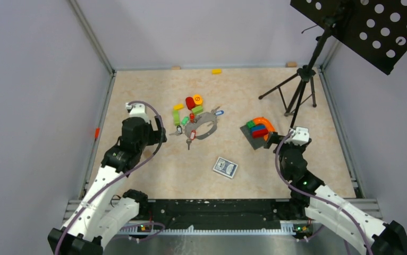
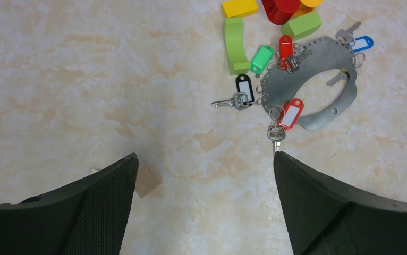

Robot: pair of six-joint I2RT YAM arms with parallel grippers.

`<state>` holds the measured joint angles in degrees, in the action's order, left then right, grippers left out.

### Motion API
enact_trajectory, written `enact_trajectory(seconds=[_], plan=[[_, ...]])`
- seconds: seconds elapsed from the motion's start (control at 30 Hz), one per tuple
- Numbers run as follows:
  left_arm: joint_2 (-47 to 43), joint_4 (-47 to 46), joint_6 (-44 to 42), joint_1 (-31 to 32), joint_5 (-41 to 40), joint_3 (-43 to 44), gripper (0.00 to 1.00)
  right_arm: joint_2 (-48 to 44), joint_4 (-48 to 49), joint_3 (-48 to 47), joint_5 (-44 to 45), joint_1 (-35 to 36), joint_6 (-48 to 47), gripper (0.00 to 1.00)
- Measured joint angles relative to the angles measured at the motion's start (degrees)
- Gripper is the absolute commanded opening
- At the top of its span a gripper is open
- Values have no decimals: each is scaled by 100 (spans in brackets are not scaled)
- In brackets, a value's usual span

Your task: Remove the keys from the keyring

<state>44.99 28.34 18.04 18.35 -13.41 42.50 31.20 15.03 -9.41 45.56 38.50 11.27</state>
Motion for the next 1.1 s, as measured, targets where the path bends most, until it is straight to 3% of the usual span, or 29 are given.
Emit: enact_trajectory(seconds=[0.23,0.43,0.63,0.93,1.1], plan=[[2,0,50,0,2,0,98,118,-1362,-651,2,0,800,99],[170,0,66,0,238,0,98,824,-2787,-2011,-487,0,1394,98],[254,39,-33,0,577,2,98,1502,-3965,-2682,-1097,0,1604,98],[955,127,-190,39,1257,483,93,1521,-4516,-3128,-1746,0,1683,96],[1421,57,-46,396,1311,584,88,1392,-4741,-3195,-1853,0,1711,94]])
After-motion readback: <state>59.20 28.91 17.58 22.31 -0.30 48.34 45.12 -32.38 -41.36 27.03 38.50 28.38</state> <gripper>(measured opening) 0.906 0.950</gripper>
